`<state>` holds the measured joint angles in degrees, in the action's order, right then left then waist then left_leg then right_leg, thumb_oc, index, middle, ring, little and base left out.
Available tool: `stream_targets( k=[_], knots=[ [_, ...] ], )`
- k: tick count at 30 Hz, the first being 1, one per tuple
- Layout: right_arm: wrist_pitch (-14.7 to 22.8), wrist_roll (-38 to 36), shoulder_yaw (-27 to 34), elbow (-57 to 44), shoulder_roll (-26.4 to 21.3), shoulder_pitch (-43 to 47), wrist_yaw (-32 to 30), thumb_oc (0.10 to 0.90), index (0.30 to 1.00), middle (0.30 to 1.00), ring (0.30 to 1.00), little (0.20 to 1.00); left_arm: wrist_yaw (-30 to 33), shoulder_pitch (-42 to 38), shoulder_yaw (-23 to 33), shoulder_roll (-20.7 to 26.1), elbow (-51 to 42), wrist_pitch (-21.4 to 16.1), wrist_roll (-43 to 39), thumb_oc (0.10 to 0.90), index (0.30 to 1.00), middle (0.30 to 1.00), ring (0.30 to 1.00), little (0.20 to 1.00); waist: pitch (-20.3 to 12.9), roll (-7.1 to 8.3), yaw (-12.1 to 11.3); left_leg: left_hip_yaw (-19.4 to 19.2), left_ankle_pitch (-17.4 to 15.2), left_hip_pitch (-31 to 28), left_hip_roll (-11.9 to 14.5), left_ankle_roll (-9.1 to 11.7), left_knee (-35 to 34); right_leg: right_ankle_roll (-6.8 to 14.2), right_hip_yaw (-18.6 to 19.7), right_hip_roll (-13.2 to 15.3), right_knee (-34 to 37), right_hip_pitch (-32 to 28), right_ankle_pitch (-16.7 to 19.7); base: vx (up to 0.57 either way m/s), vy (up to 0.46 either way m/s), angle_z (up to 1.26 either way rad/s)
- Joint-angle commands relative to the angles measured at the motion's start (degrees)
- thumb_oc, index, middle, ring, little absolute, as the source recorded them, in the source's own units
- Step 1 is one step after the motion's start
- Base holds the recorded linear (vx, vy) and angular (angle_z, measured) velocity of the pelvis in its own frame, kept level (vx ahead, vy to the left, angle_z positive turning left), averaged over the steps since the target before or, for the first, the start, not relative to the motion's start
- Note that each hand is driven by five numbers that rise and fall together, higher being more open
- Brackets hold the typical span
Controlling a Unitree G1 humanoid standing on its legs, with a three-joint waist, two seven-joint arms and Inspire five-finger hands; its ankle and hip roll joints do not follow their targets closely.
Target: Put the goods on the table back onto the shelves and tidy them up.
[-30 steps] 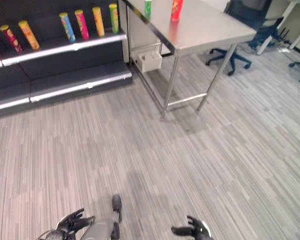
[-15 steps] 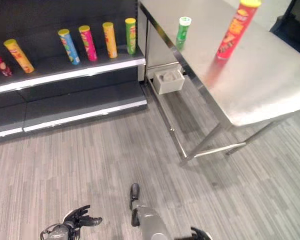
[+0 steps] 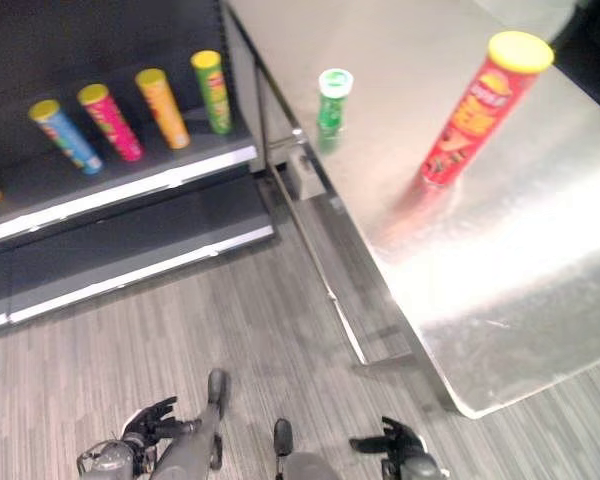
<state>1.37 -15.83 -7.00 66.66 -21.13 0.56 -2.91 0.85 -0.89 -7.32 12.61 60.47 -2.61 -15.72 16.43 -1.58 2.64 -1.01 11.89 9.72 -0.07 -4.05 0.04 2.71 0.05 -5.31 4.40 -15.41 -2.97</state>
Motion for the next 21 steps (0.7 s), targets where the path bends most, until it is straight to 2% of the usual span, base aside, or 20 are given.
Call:
stream_targets(
  k=[1,9,11,16,20,21],
  knots=[
    [0.8,0.5,0.9,-0.9,-0.5,-1.2,-0.8,0.800,0.900,0.900,0.900,0.900,0.5,-0.9,-2.3,1.8,1.4,-1.7,1.0,0.800,0.900,0.900,0.900,0.900,-4.0,0.71,0.7,-0.8,-7.8,-9.2,2.7,8.5,-4.8,4.3,-3.8,9.0,0.6,12.4,4.1,0.11,0.252,-0.27],
    [0.1,1.1,0.2,0.6,1.5,0.1,-0.6,0.800,0.900,0.900,0.900,0.900,0.9,-2.3,-1.5,3.1,3.6,-1.5,2.2,0.800,0.900,0.900,0.900,0.900,-4.4,1.58,0.7,-4.9,-10.6,-11.0,0.7,6.2,-5.0,6.4,-0.6,11.8,-0.3,13.8,5.5,0.04,0.160,-0.32],
    [-0.1,0.2,1.7,2.2,1.8,0.0,-0.6,0.800,0.900,0.900,0.900,0.900,1.1,-2.7,-1.2,3.5,4.3,-1.7,2.5,0.800,0.900,0.900,0.900,0.900,-4.3,1.96,1.0,-6.6,-11.6,-11.4,0.0,5.3,-5.0,7.3,0.6,12.7,-1.3,15.2,6.0,0.02,0.181,-0.44],
    [-0.4,-1.0,4.5,4.8,2.0,-1.2,-0.8,0.800,0.900,0.900,0.900,0.900,1.0,-3.0,-0.7,4.0,5.1,-1.7,2.8,0.800,0.900,0.900,0.900,0.900,-4.4,2.47,1.9,-8.0,-12.4,-11.8,-0.2,4.9,-5.0,8.0,1.0,13.1,-1.5,16.2,6.8,0.02,0.081,-0.20],
    [-0.3,-4.3,11.0,8.2,-0.7,-2.7,-1.8,0.800,0.900,0.900,0.900,0.900,1.1,-3.6,0.3,5.2,4.4,-2.0,2.0,0.800,0.900,0.900,0.900,0.900,-4.5,3.12,2.8,-8.9,-12.9,-12.1,-0.2,4.8,-5.0,8.5,1.3,13.3,-1.5,16.6,7.5,0.03,0.043,-0.16],
    [-0.4,-6.5,18.9,10.9,-6.6,-5.2,-2.7,0.800,0.900,0.900,0.900,0.900,0.6,-3.8,0.4,6.2,3.6,-2.0,2.7,0.800,0.900,0.900,0.900,0.900,-4.9,3.67,3.8,-9.2,-13.2,-12.2,-0.1,4.9,-5.0,8.9,1.2,13.5,-1.2,16.7,7.8,0.04,0.031,-0.12]
  ],
)
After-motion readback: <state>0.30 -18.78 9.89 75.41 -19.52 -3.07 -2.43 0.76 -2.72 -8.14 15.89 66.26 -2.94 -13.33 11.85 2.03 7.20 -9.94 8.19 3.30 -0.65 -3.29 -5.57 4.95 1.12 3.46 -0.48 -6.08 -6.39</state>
